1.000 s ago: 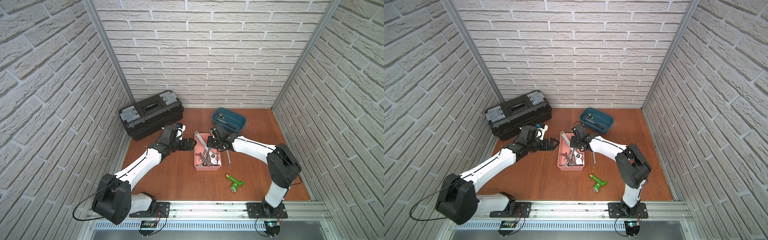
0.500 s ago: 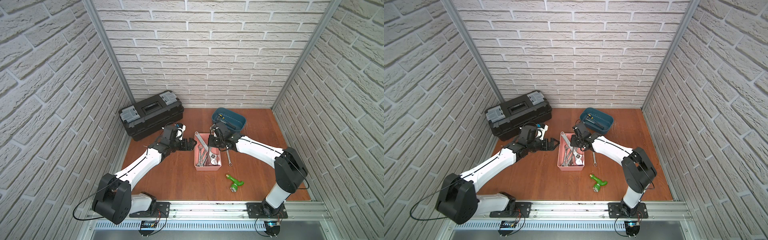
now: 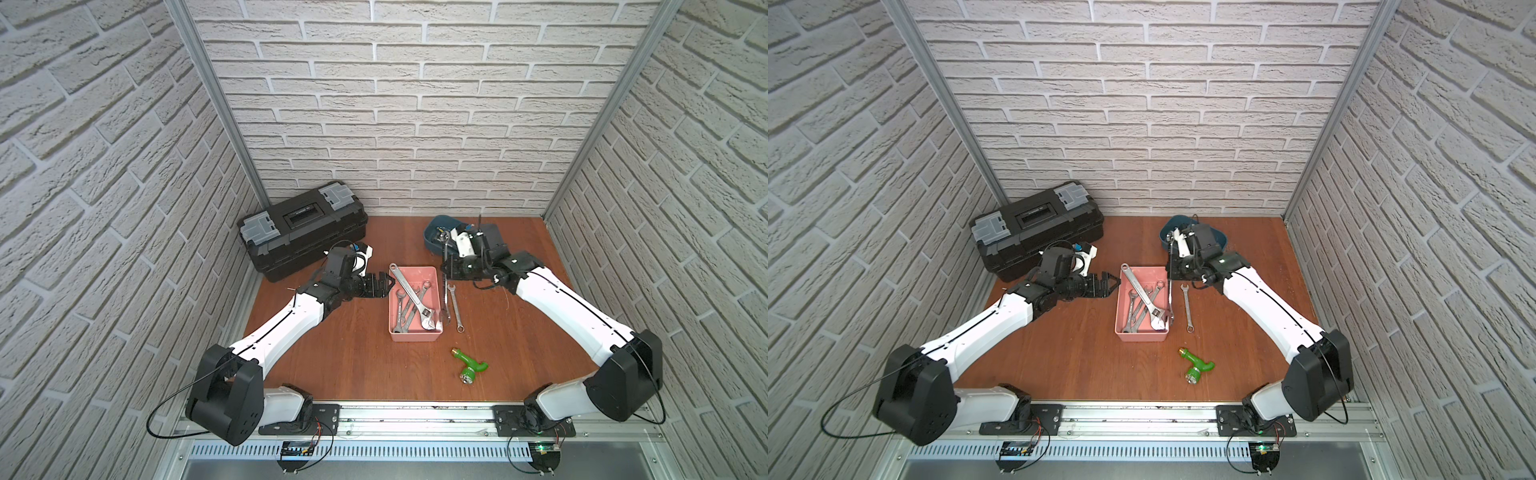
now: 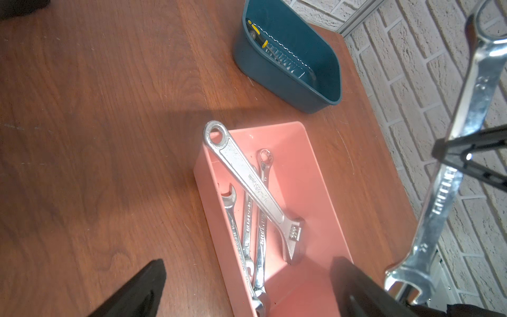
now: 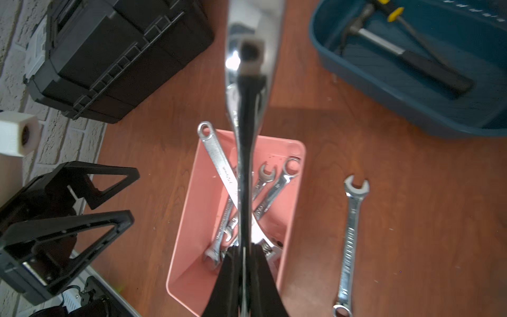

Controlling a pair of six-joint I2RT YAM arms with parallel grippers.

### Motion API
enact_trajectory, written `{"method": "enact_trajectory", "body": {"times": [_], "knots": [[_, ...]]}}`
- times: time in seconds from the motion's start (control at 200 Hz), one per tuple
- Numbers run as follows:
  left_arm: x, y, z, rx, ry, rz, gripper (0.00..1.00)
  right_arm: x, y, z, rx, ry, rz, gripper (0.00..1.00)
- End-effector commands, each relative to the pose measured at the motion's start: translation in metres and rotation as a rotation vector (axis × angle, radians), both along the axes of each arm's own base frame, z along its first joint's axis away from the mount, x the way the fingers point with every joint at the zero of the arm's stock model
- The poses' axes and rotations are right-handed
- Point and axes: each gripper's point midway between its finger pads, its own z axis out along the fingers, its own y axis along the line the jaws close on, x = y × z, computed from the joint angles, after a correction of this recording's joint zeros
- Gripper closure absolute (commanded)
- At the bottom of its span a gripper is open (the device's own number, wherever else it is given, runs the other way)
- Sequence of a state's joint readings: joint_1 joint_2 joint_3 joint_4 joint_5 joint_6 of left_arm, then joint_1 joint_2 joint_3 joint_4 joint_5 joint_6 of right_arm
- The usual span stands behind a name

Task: Take out the wrench from the storage box
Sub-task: Pick up the wrench from the storage box, then place the wrench at the center of the board.

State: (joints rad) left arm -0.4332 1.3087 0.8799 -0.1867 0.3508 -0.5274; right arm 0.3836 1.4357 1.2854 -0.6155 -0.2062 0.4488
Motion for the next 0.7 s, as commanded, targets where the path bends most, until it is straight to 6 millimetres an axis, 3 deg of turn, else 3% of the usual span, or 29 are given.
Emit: {"method": "enact_trajectory", "body": {"times": [0.0, 0.1, 0.27, 0.695], "knots": [[0.004, -0.011, 0.013, -0.016, -0.029, -0.021, 0.02, -0.025, -0.029, -0.010, -0.036, 0.051, 0.117, 0.97], [0.003, -0.018, 0.012, -0.012, -0.025, -0.031, 0.02, -0.026, -0.054, -0.036, -0.064, 0.099, 0.102, 0.97], [0.001, -0.029, 0.011, -0.002, -0.018, -0.050, 0.02, -0.013, -0.077, -0.072, -0.048, 0.146, 0.058, 0.97], [-0.002, -0.038, 0.005, 0.021, 0.000, -0.056, 0.02, 0.008, -0.092, -0.141, -0.015, 0.277, -0.003, 0.97]]}}
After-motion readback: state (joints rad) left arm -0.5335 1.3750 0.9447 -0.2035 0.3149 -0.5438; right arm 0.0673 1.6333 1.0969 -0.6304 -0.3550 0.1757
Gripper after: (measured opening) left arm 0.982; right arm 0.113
